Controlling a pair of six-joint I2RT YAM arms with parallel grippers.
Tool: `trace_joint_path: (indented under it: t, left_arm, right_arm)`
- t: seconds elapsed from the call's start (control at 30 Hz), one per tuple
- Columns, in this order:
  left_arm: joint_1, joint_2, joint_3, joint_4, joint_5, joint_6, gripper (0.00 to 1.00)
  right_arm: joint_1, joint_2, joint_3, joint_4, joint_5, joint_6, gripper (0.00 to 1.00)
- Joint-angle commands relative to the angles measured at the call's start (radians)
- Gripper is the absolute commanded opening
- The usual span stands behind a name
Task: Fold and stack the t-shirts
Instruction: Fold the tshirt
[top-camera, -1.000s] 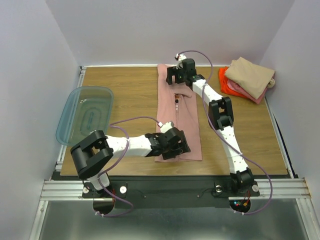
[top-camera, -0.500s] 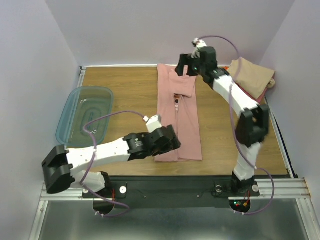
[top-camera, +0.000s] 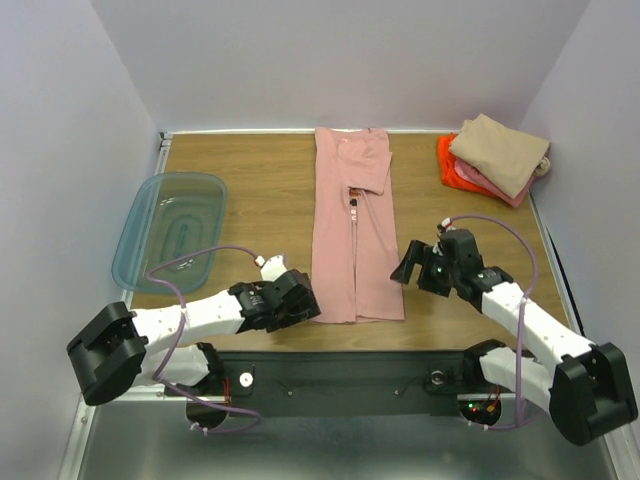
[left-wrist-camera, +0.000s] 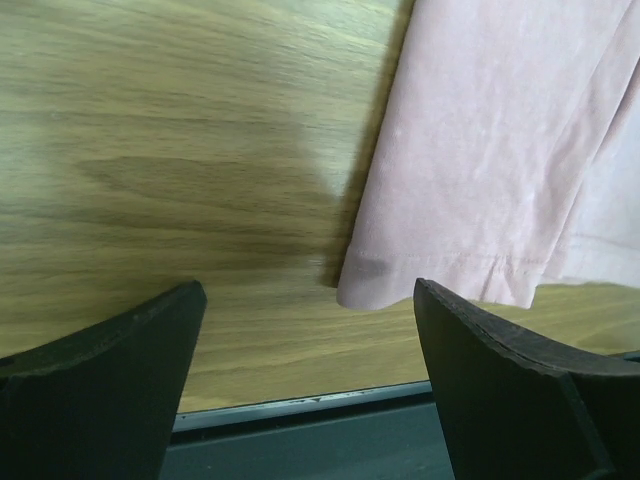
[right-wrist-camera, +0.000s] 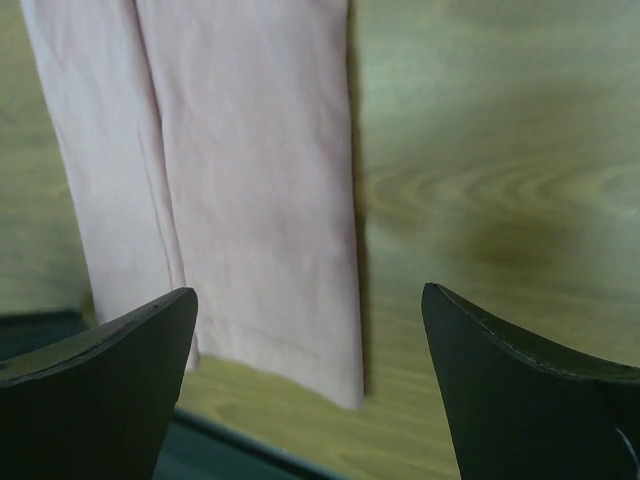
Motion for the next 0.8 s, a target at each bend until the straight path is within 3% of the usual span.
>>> trace_joint_path:
  t: [0.0, 0.07, 0.17, 0.3, 0.33, 0.53, 0.6, 0.63, 0.77]
  left_arm:
    - [0.004, 0.027, -0.035, 0.165, 0.083, 0.032, 0.98]
    - [0.004, 0.047, -0.040, 0.188, 0.106, 0.034, 0.98]
    - [0.004, 0.065, -0.045, 0.202, 0.114, 0.028, 0.91]
    - [0.004, 0.076, -0.048, 0.199, 0.106, 0.034, 0.61]
    - [0.004, 0.079, -0.048, 0.200, 0.109, 0.037, 0.60]
    - [0.005, 0.111, -0.054, 0.230, 0.118, 0.031, 0.29]
    - [0.005, 0.120, -0.054, 0.246, 0.124, 0.031, 0.25]
    - [0.005, 0.131, -0.055, 0.248, 0.123, 0.029, 0.13]
    - [0.008, 0.162, -0.046, 0.250, 0.120, 0.032, 0.11]
  right_arm:
    - [0.009, -0.092, -0.044, 0.021, -0.194, 0.039, 1.00]
    - [0.009, -0.087, -0.068, -0.003, -0.229, 0.043, 1.00]
    - [0.009, -0.080, -0.127, -0.008, -0.248, 0.052, 1.00]
    - [0.009, -0.080, -0.184, -0.011, -0.286, 0.062, 1.00]
    - [0.009, -0.087, -0.197, -0.013, -0.298, 0.065, 1.00]
    - [0.011, -0.118, -0.236, -0.048, -0.314, 0.083, 0.94]
    - [0.011, -0.120, -0.248, -0.059, -0.308, 0.083, 0.92]
    - [0.011, -0.121, -0.251, -0.068, -0.300, 0.082, 0.89]
    - [0.012, -0.114, -0.254, -0.079, -0.246, 0.074, 0.85]
